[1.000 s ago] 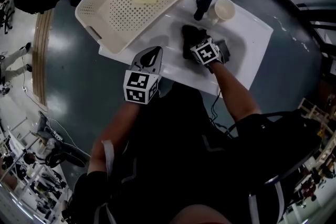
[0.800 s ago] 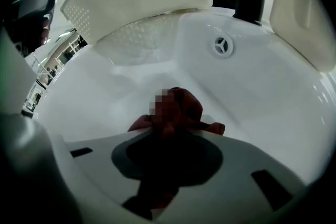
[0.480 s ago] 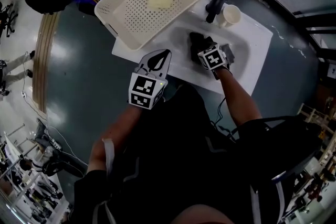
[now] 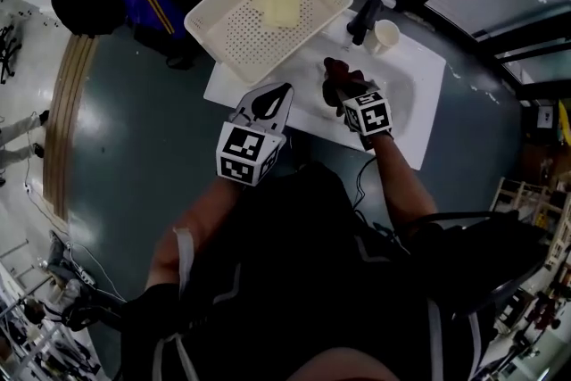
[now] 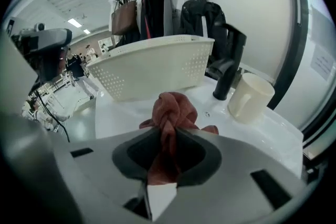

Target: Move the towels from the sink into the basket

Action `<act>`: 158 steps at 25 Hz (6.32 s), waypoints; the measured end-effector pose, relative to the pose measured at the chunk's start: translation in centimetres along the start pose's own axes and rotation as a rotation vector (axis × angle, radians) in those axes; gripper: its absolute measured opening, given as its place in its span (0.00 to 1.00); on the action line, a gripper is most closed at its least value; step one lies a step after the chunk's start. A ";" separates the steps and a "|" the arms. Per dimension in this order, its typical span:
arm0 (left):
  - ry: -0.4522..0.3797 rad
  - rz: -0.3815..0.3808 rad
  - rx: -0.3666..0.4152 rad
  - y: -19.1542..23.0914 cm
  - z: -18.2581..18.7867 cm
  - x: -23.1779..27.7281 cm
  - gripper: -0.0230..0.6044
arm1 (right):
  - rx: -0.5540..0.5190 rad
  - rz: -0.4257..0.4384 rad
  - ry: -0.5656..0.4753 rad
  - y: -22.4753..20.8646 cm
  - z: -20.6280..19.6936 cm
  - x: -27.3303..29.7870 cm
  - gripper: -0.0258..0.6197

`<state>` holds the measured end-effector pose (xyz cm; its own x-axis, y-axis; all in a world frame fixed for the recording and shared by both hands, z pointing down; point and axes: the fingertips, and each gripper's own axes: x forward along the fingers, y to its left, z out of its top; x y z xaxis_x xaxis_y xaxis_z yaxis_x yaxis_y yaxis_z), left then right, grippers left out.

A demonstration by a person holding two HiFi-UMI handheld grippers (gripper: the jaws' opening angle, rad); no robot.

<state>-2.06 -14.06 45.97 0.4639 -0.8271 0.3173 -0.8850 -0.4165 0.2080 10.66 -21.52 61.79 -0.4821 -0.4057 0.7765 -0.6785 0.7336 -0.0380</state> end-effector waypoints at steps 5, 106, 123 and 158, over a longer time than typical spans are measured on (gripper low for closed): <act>-0.056 0.023 -0.008 1.5 1.6 -2.8 0.05 | 0.022 -0.008 -0.112 2.0 3.8 -4.4 0.18; -0.082 -0.056 -0.035 0.8 2.7 -3.6 0.05 | 0.185 -0.173 -0.247 -3.3 4.9 -15.3 0.13; 0.186 -0.052 -0.042 -4.1 -4.4 10.4 0.05 | 0.274 -0.037 0.163 -10.9 -9.7 -1.0 0.41; 0.093 -0.031 -0.048 -2.0 -1.2 4.1 0.05 | 0.196 -0.068 0.178 -5.7 -5.0 0.0 0.12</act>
<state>1.73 -16.19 47.96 0.4948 -0.7747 0.3937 -0.8682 -0.4213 0.2621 17.34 -22.96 65.13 -0.3384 -0.3359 0.8790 -0.8089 0.5812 -0.0893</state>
